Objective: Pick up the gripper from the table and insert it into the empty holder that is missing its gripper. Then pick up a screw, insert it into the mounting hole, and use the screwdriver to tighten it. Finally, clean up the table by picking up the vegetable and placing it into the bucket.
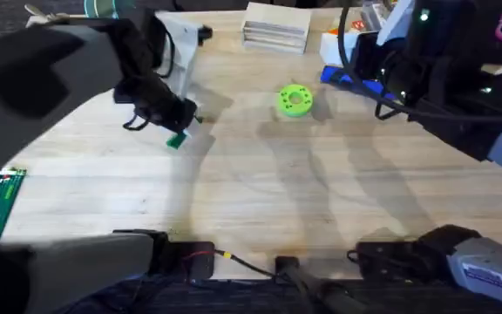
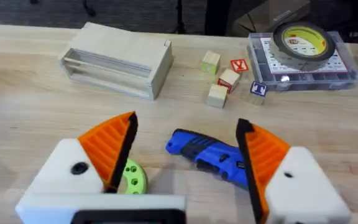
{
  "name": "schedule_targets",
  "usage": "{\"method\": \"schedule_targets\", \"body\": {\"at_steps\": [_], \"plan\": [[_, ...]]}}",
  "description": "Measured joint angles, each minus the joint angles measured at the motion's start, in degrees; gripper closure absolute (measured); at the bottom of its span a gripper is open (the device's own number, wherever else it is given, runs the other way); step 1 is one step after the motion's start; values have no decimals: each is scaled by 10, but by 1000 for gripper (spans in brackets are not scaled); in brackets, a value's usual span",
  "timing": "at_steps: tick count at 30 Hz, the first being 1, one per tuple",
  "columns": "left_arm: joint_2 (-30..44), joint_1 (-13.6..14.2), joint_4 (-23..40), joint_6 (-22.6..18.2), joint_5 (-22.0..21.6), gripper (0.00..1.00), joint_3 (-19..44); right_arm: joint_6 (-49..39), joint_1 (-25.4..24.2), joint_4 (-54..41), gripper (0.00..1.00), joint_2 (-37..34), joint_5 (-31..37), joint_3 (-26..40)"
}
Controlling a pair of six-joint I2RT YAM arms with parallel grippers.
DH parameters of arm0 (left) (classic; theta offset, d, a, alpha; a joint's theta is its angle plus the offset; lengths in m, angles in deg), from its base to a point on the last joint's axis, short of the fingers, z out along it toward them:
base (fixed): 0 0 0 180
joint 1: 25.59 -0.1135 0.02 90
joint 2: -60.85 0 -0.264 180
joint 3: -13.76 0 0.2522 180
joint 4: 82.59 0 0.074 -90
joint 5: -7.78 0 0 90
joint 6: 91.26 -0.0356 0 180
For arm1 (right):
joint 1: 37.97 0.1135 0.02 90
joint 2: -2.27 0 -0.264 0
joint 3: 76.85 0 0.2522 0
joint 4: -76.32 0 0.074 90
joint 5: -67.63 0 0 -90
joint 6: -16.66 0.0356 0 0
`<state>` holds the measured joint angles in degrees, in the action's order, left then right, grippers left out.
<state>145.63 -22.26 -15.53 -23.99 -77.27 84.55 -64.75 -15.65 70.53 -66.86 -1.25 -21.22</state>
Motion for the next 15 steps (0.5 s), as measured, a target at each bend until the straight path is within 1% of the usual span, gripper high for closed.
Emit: {"method": "schedule_targets", "body": {"at_steps": [7,11,15], "plan": [[-97,0,-40,6,0,992,0,0,0,0,7,0,0,0],[-141,0,-100,20,0,992,0,0,0,0,7,0,0,0],[-174,-5,-176,45,2,992,1,0,0,0,7,0,0,0]]}}
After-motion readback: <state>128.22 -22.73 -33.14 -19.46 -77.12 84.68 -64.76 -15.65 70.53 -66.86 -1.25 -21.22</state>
